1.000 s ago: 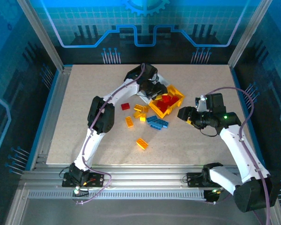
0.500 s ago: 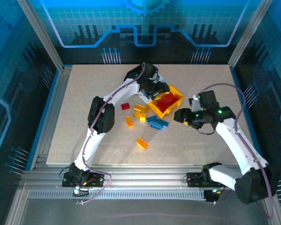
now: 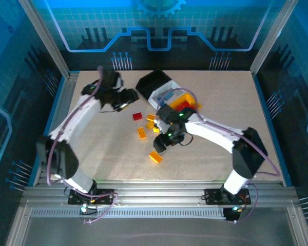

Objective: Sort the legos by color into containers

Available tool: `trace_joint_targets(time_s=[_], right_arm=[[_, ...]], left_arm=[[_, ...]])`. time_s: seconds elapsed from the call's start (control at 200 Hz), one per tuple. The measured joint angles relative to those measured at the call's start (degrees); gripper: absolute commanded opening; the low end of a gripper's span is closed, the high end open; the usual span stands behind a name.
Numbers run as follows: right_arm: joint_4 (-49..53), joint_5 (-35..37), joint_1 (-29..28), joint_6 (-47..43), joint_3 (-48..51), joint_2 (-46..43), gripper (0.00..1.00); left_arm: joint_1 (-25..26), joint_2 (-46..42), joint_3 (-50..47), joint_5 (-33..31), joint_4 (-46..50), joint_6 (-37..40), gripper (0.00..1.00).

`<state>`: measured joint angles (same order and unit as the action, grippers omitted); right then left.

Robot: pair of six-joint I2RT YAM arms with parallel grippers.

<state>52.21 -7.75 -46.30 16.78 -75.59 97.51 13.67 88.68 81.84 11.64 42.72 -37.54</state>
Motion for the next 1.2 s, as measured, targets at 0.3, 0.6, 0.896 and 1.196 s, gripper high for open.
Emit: trace_joint_targets(time_s=[0.3, 0.6, 0.896, 1.196], right_arm=[[2.0, 5.1, -6.7, -5.2, -6.9, 13.0, 0.78], [2.1, 7.5, -8.8, -5.9, -7.6, 17.2, 0.74], [1.5, 12.0, -10.2, -5.2, -8.5, 20.2, 0.38], [1.9, 12.7, -9.5, -4.6, -9.6, 18.5, 0.32]], left_arm=[[-2.3, -11.3, -17.5, -1.6, 2.0, 1.7, 0.65], [-5.3, -12.4, -19.8, -0.4, 2.0, 1.9, 0.65], [-6.2, -12.4, -19.8, 0.9, 2.0, 3.2, 0.66], [-6.7, -12.4, -19.8, 1.3, 2.0, 3.3, 0.66]])
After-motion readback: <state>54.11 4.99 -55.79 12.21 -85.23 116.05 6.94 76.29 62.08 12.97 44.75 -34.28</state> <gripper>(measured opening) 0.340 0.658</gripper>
